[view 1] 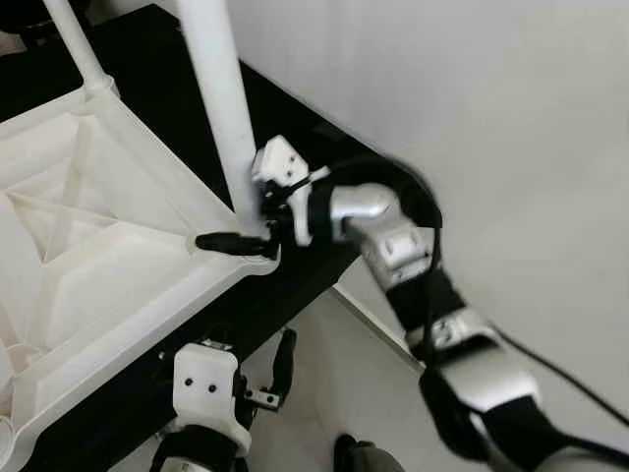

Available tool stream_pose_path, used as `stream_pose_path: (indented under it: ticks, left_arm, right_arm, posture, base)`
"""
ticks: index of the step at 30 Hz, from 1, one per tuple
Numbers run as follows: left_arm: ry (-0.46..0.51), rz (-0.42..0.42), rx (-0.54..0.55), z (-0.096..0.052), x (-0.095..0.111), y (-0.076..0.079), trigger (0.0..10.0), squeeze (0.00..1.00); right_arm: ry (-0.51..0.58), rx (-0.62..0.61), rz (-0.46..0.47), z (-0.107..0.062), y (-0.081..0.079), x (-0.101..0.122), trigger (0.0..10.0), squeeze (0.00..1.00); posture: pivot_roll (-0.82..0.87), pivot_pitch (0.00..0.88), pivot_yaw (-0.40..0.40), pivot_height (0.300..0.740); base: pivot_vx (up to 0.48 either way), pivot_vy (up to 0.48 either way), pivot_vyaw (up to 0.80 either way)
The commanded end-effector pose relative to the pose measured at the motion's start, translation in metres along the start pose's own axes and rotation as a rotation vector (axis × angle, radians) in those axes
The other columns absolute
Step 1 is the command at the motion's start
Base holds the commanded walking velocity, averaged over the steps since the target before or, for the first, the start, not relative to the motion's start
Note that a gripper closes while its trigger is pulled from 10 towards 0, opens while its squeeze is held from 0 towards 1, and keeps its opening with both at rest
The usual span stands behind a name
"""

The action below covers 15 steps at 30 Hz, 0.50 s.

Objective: Building children table

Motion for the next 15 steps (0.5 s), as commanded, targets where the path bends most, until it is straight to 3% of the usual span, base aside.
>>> stream_pose_path:
  ticks: [1, 3, 8, 9, 13, 14, 15]
  left_arm:
    - [-0.015, -0.003, 0.005, -0.003, -0.001, 0.001, 10.0, 0.00]
    - [-0.021, 0.002, 0.003, -0.006, -0.001, 0.002, 10.0, 0.00]
    - [-0.029, 0.007, 0.004, -0.010, 0.000, 0.004, 10.0, 0.00]
    - [-0.030, 0.009, 0.004, -0.010, 0.000, 0.004, 10.0, 0.00]
    - [-0.031, 0.010, 0.004, -0.010, 0.000, 0.004, 10.0, 0.00]
    - [-0.032, 0.011, 0.004, -0.011, 0.000, 0.004, 10.0, 0.00]
    - [-0.033, 0.012, 0.004, -0.011, 0.000, 0.004, 10.0, 0.00]
  right_arm:
    - [0.012, 0.070, 0.002, 0.004, -0.006, -0.003, 10.0, 0.00]
    - [0.031, 0.150, 0.008, 0.000, -0.002, 0.006, 10.0, 0.00]
    - [0.028, 0.215, 0.006, -0.001, 0.002, 0.013, 10.0, 0.00]
    - [0.031, 0.231, 0.016, -0.002, 0.002, 0.013, 2.6, 0.00]
    - [0.036, 0.250, 0.020, -0.003, 0.002, 0.013, 2.6, 0.00]
    - [0.037, 0.282, 0.021, -0.004, 0.001, 0.012, 0.0, 0.00]
    - [0.041, 0.320, 0.023, -0.007, 0.000, 0.011, 0.0, 0.00]
  posture:
    - [0.10, 0.281, -0.040, 0.740]
    - [0.12, 0.294, -0.043, 0.740]
    - [0.13, 0.302, -0.042, 0.740]
    - [0.13, 0.302, -0.042, 0.740]
    - [0.13, 0.302, -0.042, 0.740]
    - [0.13, 0.305, -0.040, 0.740]
    - [0.13, 0.305, -0.040, 0.740]
  base:
    - [0.000, 0.000, 0.00]
    - [0.000, 0.000, 0.00]
    - [0.000, 0.000, 0.00]
    - [0.000, 0.000, 0.00]
    - [0.000, 0.000, 0.00]
    - [0.000, 0.000, 0.00]
    - [0.000, 0.000, 0.00]
Point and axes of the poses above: a point about 5 cm out from each wrist's last joint towards the gripper, its own z axis pointing out of the wrist towards the gripper, its own x axis along the axis of the wrist's last joint, y = z × x, the point moved 2 cm from there along z, pointing out of the wrist towards the gripper, and after that the axes turned 4 degrees about -z, right-handed, at the moved point
